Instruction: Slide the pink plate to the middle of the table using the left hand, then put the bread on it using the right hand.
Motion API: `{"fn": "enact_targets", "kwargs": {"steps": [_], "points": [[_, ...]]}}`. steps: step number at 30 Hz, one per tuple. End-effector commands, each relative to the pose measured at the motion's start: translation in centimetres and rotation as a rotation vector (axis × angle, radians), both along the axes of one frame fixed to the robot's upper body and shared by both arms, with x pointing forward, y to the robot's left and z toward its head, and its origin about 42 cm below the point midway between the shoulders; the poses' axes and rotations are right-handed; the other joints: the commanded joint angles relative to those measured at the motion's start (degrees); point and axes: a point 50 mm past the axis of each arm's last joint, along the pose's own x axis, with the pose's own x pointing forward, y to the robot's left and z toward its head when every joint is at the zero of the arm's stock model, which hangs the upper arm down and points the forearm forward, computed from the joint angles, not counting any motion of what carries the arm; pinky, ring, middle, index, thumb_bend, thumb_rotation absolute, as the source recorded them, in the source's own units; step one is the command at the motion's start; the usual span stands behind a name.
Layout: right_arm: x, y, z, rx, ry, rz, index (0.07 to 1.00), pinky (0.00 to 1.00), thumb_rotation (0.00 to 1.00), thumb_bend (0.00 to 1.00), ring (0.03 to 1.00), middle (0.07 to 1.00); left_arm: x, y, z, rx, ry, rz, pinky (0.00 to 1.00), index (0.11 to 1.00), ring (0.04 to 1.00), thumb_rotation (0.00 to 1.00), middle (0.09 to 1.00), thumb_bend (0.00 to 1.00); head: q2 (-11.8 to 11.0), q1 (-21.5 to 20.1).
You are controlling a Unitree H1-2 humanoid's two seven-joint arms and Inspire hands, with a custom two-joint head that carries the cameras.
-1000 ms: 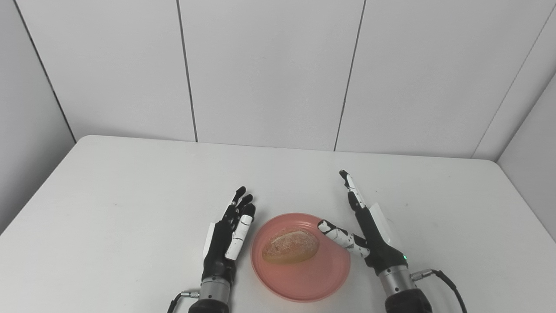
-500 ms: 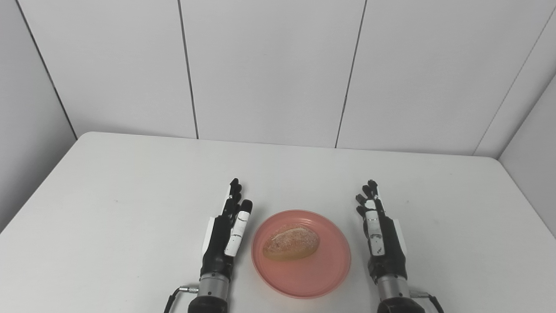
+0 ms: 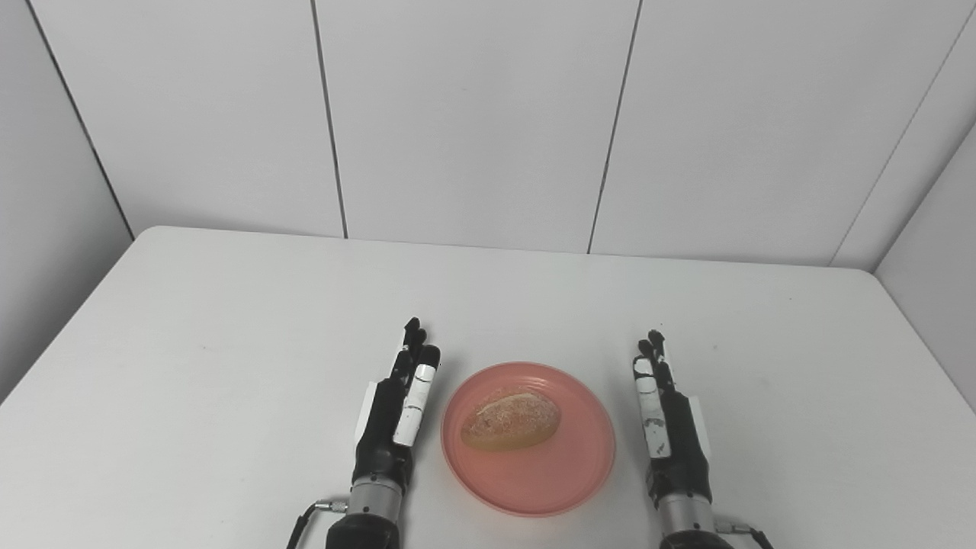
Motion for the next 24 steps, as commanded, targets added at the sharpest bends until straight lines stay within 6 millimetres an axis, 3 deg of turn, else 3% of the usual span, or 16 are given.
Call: {"fn": "enact_targets", "kwargs": {"steps": [1,24], "points": [[0.15,-0.03,1.07,-0.024,-0.069,-0.007,1.000,1.00,1.00,0.85,0.985,0.981,0.07,-0.61,1.04,-0.024,-0.025,-0.016,1.00,1.000,1.000,0.93,1.000,0.81,0.0,0.1],[-0.25,0.16,0.23,-0.070,-0.051,0.015,1.000,1.00,1.00,0.83,0.962,0.964,0.00,-0.25,1.12,-0.002,-0.032,0.009,1.00,1.000,1.000,0.94,1.000,0.80,0.8,-0.5]]}}
